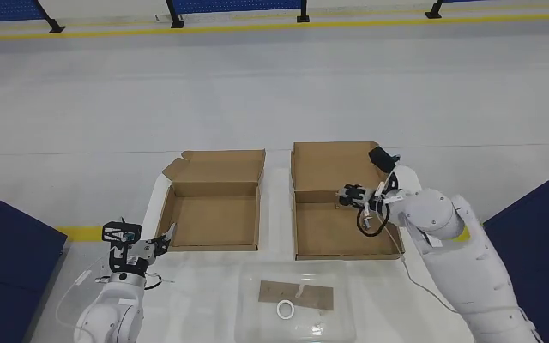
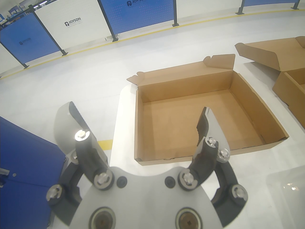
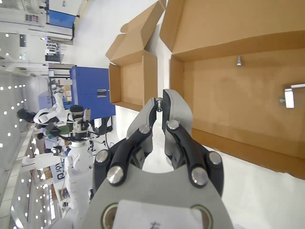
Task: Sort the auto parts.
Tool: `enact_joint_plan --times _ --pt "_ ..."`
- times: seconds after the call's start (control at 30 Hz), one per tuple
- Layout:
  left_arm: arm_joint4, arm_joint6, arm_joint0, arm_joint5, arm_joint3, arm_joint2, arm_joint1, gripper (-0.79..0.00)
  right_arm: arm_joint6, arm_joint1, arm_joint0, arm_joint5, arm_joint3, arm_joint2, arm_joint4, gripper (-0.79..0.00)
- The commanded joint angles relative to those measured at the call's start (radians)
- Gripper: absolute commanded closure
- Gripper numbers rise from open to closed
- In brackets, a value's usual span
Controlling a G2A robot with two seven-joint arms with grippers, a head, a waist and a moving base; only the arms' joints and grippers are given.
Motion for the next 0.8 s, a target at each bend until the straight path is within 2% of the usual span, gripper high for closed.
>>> enact_joint_plan --times 0.0,0.43,0.57,0.77 --pt "0.0 0.0 0.0 0.0 0.0 0.0 0.0 -0.785 0.022 -0.001 0.016 -0.002 0.02 -0.019 -0.002 0.0" --pt "0.0 0.0 0.0 0.0 0.0 0.0 0.0 -0.785 0.004 -0.001 0.015 -0.003 0.029 -0.026 -0.023 0.0" --pt "0.0 0.0 0.0 0.0 0.0 0.0 0.0 -0.785 -0.036 -0.009 0.035 0.057 0.057 -0.093 -0.099 0.0" --pt "0.0 0.0 0.0 0.0 0.0 0.0 0.0 -0.785 -0.076 -0.038 0.128 0.148 0.162 -0.208 -0.155 0.0"
